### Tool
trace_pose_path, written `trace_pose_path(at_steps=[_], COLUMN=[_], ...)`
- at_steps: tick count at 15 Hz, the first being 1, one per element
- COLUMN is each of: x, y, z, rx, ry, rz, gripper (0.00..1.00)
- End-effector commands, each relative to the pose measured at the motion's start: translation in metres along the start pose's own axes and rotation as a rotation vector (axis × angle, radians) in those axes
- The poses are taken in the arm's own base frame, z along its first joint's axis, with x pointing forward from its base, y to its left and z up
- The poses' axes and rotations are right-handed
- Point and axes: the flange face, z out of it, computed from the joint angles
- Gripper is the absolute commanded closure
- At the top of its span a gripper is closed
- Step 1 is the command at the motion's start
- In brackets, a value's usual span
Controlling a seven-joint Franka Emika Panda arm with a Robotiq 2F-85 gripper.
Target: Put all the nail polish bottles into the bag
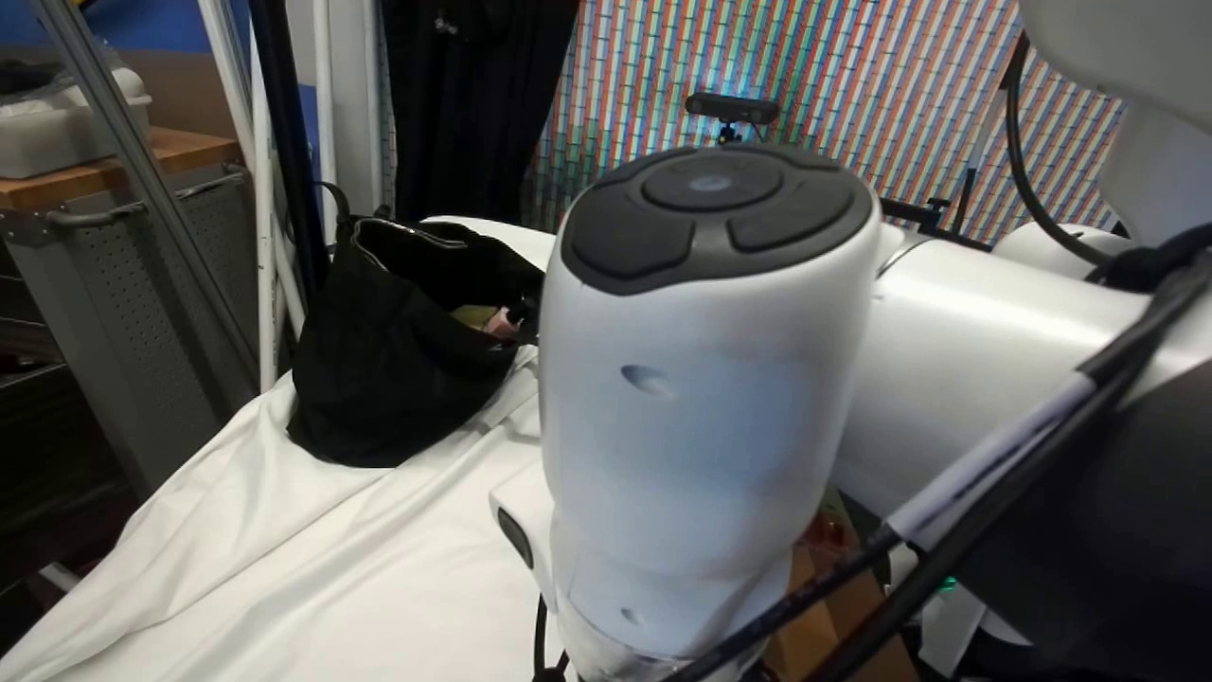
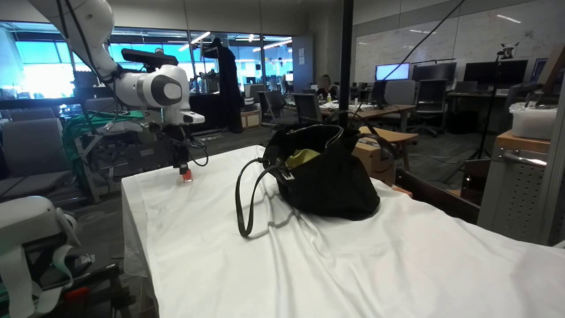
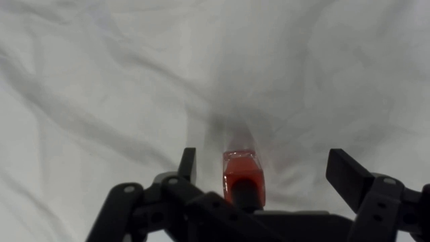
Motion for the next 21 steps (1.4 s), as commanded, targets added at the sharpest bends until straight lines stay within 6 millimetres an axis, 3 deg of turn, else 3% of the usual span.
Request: trace_pose_path(at_steps=[1,15,21], x=[-0.007,-0.006,-0.003], y=[0.004,0.012,0.011], z=[-0.005,0.01,0.006], rx=[0.036,0.04,0.05], ry=[0.012,-0.002,0.008], rz=[-0.028,-0.086,-0.099], gripper=[0.0,0.0,0.0])
